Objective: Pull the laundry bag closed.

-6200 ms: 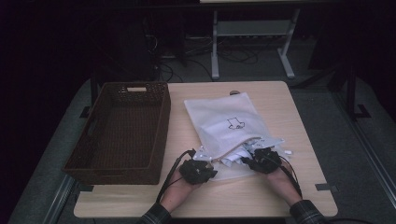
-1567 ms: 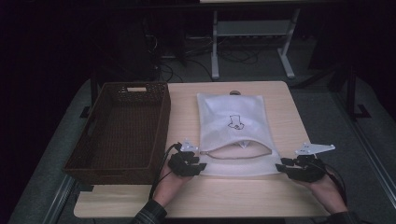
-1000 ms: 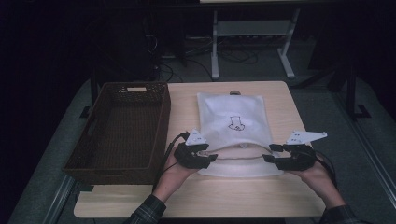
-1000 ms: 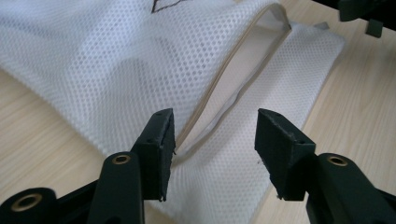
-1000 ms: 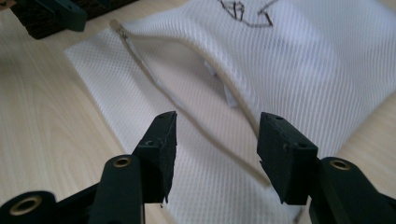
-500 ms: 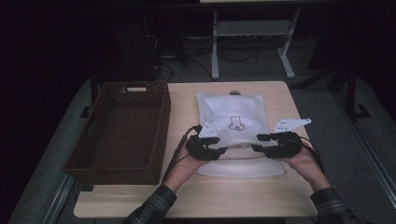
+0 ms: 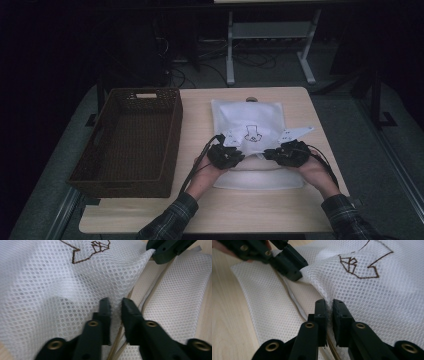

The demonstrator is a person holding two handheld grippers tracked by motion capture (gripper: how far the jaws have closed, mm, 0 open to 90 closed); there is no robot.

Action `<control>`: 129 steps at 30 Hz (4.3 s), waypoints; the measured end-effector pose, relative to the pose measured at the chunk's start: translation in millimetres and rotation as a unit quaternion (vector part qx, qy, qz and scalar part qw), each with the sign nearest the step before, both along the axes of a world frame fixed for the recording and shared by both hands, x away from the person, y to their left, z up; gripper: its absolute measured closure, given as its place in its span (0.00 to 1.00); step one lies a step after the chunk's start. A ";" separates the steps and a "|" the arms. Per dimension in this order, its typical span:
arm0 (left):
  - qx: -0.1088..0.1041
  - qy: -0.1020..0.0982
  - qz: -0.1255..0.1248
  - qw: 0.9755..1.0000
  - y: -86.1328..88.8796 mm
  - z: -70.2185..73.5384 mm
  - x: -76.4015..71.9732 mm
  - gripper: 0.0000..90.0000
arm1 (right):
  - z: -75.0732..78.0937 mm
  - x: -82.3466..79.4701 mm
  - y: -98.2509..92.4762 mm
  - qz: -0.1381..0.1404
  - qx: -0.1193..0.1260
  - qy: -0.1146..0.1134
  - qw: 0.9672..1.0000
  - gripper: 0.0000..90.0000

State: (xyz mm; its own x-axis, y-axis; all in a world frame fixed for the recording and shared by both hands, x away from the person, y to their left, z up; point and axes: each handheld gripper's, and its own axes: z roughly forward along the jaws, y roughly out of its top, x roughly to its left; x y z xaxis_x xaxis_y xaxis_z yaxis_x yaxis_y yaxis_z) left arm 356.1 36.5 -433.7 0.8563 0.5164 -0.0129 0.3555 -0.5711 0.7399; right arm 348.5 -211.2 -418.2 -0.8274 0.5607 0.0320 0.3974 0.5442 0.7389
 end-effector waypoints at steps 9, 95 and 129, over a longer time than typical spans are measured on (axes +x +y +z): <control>0.023 0.031 -0.027 0.999 -11.5 -15.6 1.5 0.98 | -16.7 -0.3 -4.2 0.014 -0.030 0.041 0.999 0.92; -0.018 0.051 0.046 0.997 98.4 -19.7 -91.8 0.33 | -16.3 7.3 124.0 0.144 0.020 0.043 0.988 0.87; -0.019 0.049 0.044 0.998 98.6 -18.9 -91.0 0.32 | -16.6 9.1 127.3 0.158 0.019 0.042 0.986 0.89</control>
State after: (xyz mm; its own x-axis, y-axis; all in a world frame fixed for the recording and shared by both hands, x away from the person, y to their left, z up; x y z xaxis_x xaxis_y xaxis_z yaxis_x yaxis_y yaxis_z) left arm 265.1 135.1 -452.6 0.8013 0.5871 -0.1153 0.4749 -0.5070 0.7193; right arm 357.6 -83.9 -434.9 -0.9543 0.2719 0.1239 0.2727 0.6229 0.7333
